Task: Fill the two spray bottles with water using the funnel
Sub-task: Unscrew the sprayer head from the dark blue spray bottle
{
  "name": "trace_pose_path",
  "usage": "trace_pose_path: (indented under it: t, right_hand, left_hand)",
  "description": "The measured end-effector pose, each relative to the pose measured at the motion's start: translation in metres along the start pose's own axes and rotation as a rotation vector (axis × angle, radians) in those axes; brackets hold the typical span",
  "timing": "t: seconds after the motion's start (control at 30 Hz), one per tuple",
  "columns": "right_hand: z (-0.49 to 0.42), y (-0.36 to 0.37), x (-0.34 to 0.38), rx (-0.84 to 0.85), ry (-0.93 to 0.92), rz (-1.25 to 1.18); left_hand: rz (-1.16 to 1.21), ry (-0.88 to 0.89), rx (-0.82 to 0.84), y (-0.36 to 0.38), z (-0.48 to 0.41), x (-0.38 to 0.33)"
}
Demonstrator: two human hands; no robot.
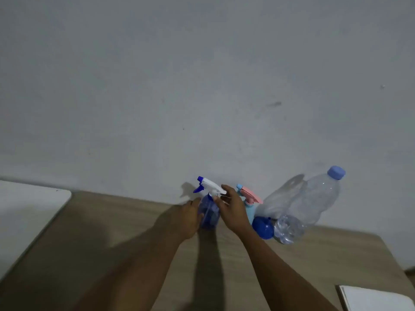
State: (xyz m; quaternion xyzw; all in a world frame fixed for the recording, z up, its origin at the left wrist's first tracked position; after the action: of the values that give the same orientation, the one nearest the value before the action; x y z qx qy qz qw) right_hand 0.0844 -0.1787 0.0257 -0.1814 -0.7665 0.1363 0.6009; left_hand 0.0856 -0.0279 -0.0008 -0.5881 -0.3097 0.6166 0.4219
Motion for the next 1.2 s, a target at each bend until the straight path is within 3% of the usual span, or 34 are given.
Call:
trace_pose_path:
  t: [0.33,0.43,0.77,1.0,1.2]
  right_hand:
    - [-0.008,0.000,0.019,-0.023,-0.031,-0.029]
    - [-0.004,-0.012,0.037,-0.017,-0.063,-0.033]
    - [0.019,-0.077,0.143,0.089,-0.115,-0.103]
    - [0.064,-0.112,0.204,0.098,-0.183,-0.157]
    - [0.102,-0.128,0.233,0.158,-0.254,-0.282]
  left_hand:
    - [0.097,0.008,0.065,0.003,0.013,0.010]
    - [0.150,0.077,0.019,-0.008,0.035,0.005]
    - [0.723,0.162,0.158,-0.060,0.143,-0.051]
    - [0.816,0.252,0.156,-0.090,0.201,-0.090]
    - [0.848,0.226,0.102,-0.104,0.229,-0.102]
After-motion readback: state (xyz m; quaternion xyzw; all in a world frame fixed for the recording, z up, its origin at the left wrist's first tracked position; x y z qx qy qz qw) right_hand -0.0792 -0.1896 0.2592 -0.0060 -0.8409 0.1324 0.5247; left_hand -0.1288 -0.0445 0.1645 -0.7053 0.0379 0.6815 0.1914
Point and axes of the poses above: each hand's wrist, its own z-axis away from the middle knuckle, its own y-axis out of the palm, x = y × z, the point moved 9 cm from there along -z, towards the middle knuckle, and after that the axes turned 13 degrees about -y, right-handed, at the moved point
